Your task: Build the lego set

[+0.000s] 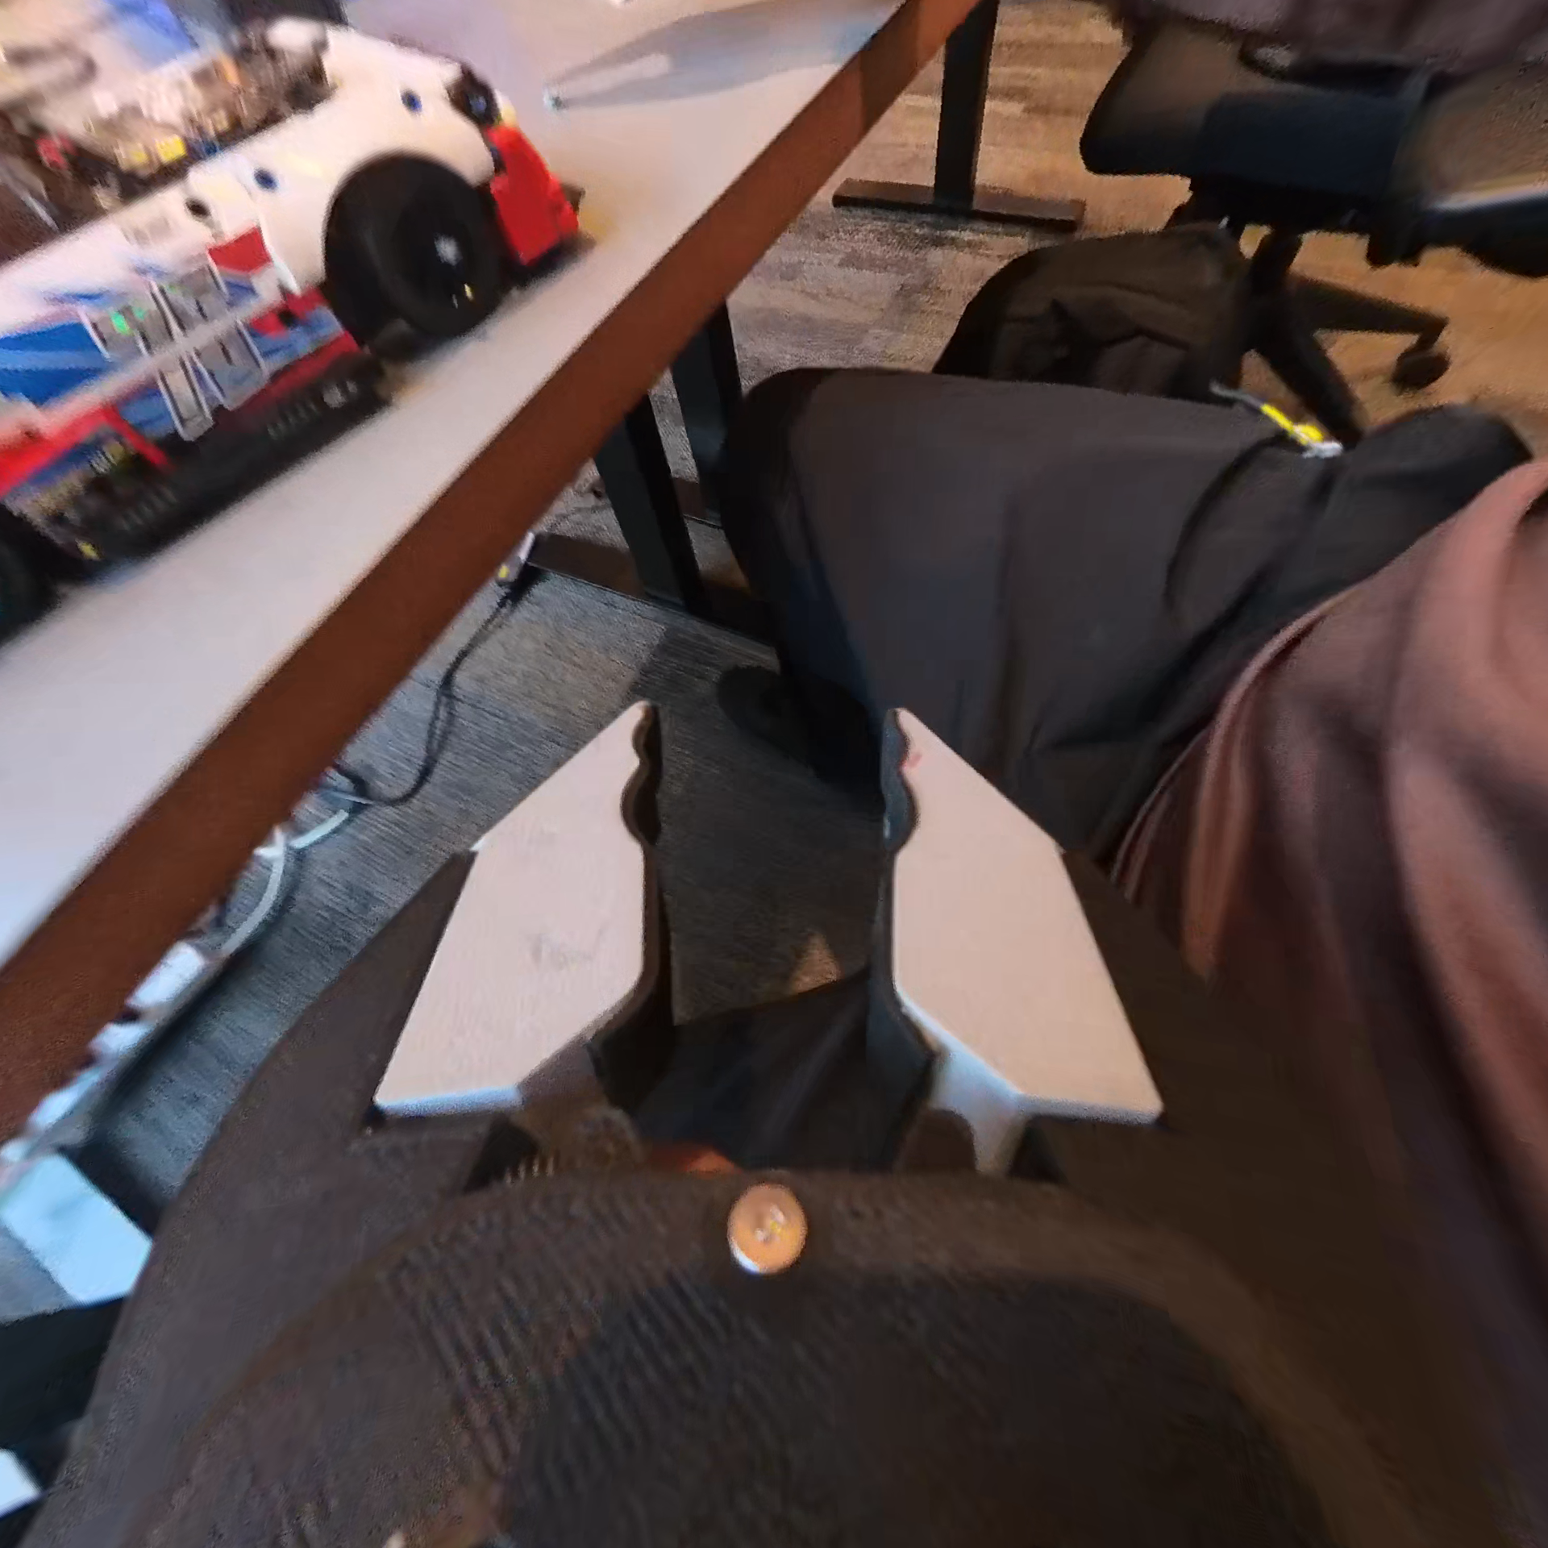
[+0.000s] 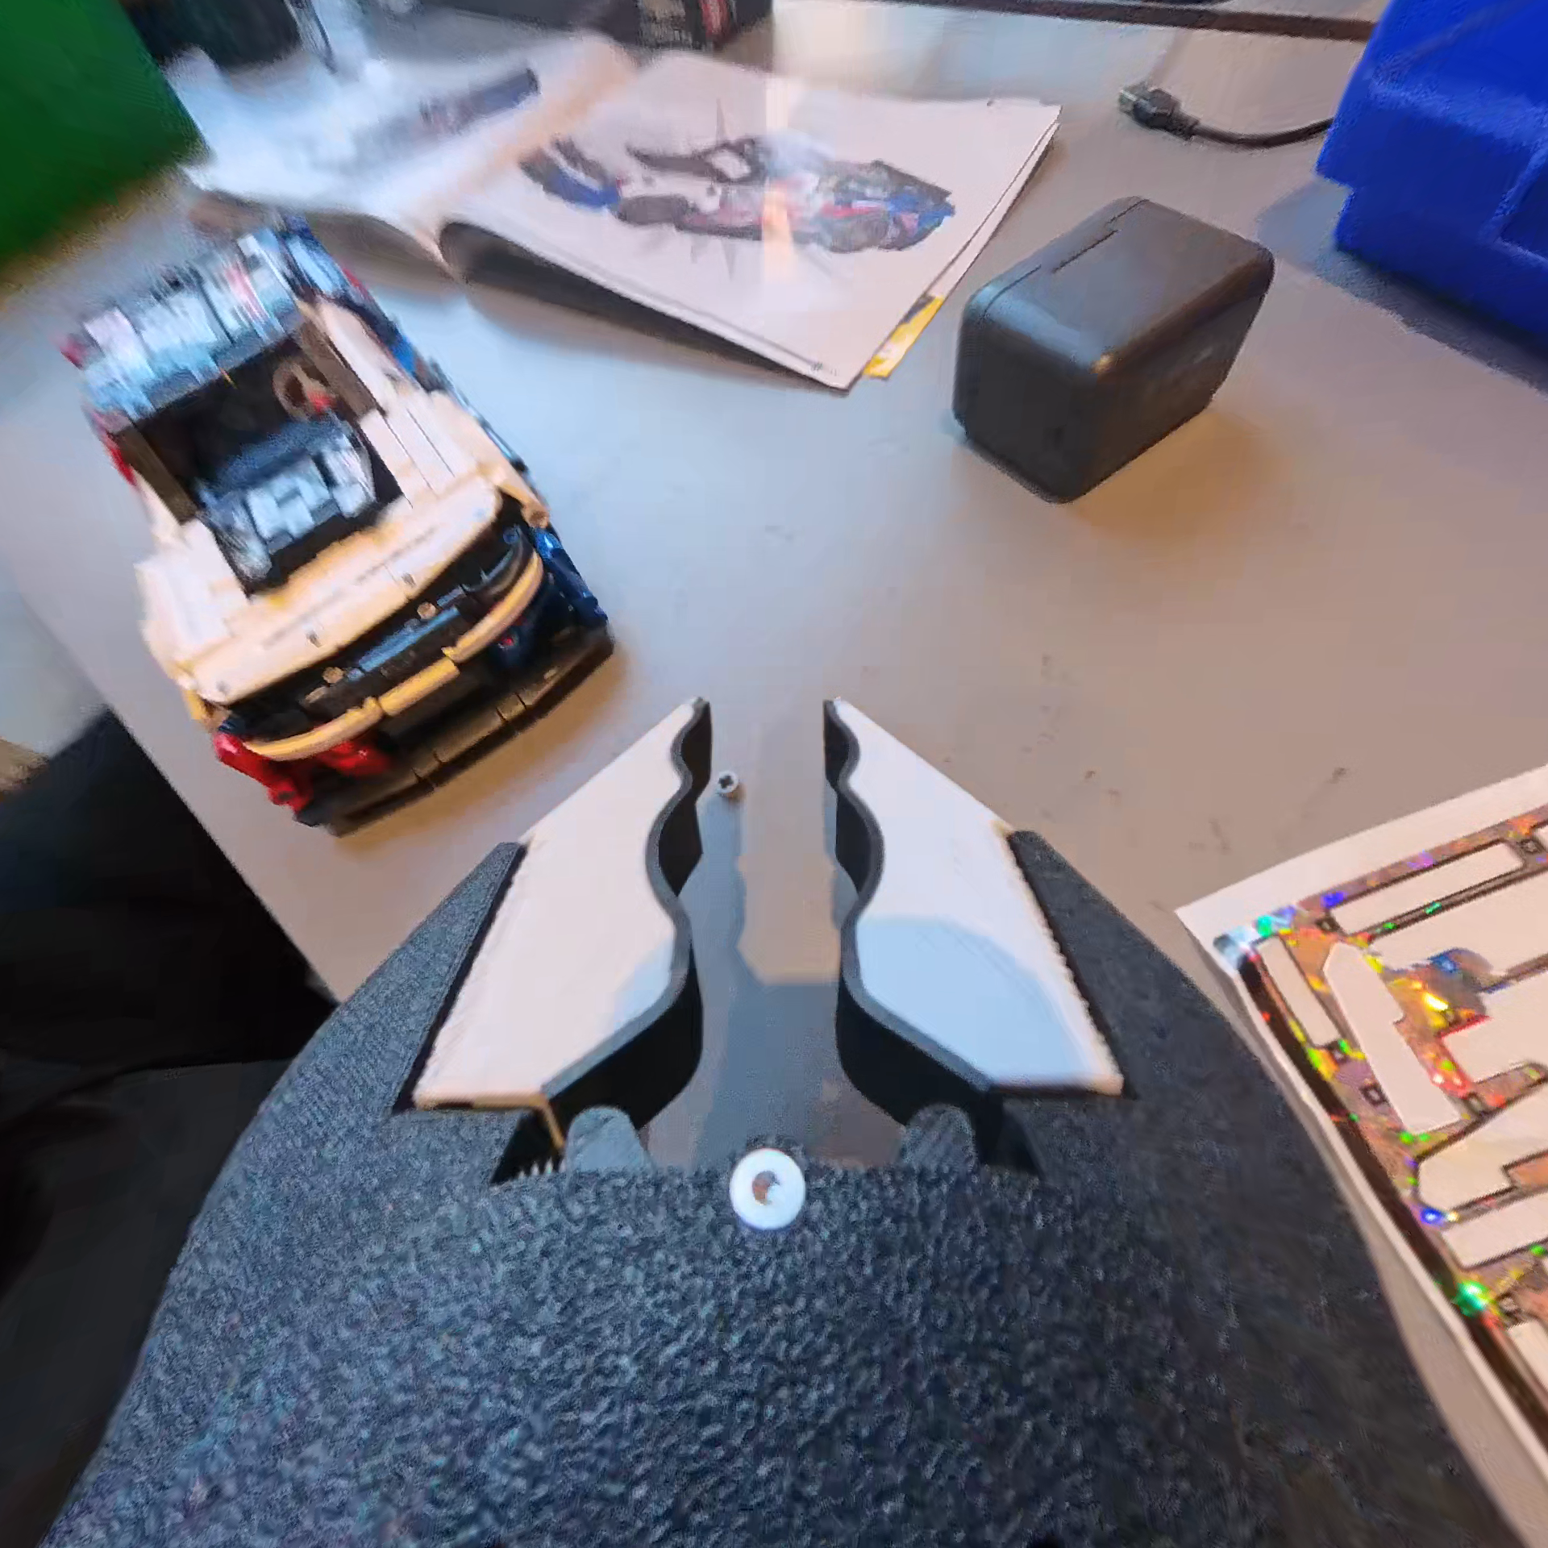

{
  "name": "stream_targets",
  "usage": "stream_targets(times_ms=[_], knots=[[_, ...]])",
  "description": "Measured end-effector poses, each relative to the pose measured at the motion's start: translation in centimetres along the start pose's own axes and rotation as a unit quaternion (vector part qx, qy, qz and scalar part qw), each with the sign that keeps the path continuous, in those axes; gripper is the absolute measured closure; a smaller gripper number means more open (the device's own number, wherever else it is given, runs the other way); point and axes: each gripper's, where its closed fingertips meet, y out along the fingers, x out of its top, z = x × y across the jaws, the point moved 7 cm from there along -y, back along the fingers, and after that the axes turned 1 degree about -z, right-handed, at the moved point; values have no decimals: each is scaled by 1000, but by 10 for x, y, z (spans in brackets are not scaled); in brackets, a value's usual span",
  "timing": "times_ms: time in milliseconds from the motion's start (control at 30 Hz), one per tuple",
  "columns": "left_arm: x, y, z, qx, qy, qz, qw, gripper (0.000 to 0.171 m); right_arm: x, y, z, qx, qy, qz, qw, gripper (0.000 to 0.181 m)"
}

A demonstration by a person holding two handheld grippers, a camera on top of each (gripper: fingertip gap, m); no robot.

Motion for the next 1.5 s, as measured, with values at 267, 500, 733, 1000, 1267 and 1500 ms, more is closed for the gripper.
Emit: stream_targets(times_ms=[267,500,733,1000,1267,1500], knots=[[5,-11,13,50,21,-3,999,115,-1,-24,42,54,0,-39,998,148],[42,-43,115,239,-6,-26,971,96,-35,-3,108,51,-105,30,993,130],[39,-40,235,220,-116,6,969,94,-27,31,124,16,-156,71,985,138],[35,-18,256,91,-193,-18,977,102,-12,60,130,114,-168,108,973,134],[34,-27,251,79,-143,-6,987,101,-5,46,121,111,-156,98,977,137],[25,-14,269,-13,-241,-17,970,100,-5,36,107,119,-90,85,985,131]])
